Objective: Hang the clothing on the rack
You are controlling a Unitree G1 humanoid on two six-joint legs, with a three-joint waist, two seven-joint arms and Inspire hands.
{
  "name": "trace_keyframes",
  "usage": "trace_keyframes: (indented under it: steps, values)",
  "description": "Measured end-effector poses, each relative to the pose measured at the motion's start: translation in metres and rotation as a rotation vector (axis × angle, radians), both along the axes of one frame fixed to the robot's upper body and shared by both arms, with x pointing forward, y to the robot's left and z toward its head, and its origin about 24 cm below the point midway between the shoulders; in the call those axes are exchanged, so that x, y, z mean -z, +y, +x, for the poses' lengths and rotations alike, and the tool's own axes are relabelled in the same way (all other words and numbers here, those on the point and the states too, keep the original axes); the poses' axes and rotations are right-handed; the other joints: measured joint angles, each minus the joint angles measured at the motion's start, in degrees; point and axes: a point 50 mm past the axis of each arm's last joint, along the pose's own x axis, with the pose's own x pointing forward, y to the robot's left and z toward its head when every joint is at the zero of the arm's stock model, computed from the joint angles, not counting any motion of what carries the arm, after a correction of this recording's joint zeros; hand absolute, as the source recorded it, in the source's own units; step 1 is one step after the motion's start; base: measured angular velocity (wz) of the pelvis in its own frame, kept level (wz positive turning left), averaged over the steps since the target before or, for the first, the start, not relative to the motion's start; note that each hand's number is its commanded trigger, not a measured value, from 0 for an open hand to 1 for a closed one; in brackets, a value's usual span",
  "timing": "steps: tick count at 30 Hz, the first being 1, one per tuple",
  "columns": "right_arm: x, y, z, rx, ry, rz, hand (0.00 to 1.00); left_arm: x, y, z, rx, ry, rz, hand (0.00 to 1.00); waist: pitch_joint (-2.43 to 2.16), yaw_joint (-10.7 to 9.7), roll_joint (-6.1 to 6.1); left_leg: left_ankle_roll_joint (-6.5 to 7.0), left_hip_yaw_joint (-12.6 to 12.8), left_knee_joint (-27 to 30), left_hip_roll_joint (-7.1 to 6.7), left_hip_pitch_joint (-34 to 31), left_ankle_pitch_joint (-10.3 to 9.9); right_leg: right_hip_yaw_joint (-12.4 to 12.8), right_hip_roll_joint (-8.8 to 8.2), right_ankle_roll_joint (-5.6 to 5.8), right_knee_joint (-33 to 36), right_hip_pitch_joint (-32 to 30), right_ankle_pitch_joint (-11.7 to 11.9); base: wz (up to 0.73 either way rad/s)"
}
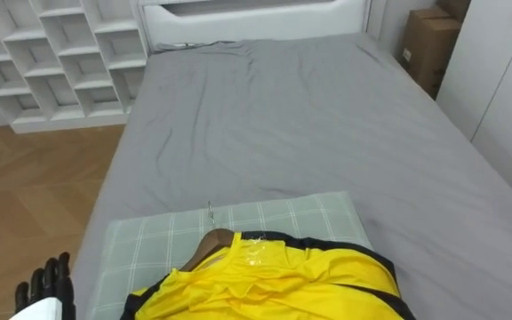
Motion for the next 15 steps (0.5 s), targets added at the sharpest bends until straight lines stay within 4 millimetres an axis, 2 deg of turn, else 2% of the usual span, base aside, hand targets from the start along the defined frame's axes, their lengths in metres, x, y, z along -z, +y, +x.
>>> trace_keyframes:
  steps: [4,15]
  values:
    - [0.000,0.000,-0.001,0.027,-0.005,0.008,0.00,-0.005,-0.004,0.012,0.049,-0.019,0.024,0.00,0.48,0.0,0.14,0.00,0.1,-0.3,-0.01,0.1,0.0,0.1,0.02,0.00,-0.1,-0.1,0.0,-0.01]
    - [0.000,-0.001,-0.002,0.059,-0.006,0.002,0.00,-0.012,-0.009,0.029,0.096,-0.052,0.041,0.00,0.69,-1.9,0.32,0.00,0.6,-0.3,-0.03,-0.2,0.0,0.5,0.02,0.02,-0.3,-0.5,0.0,-0.03]
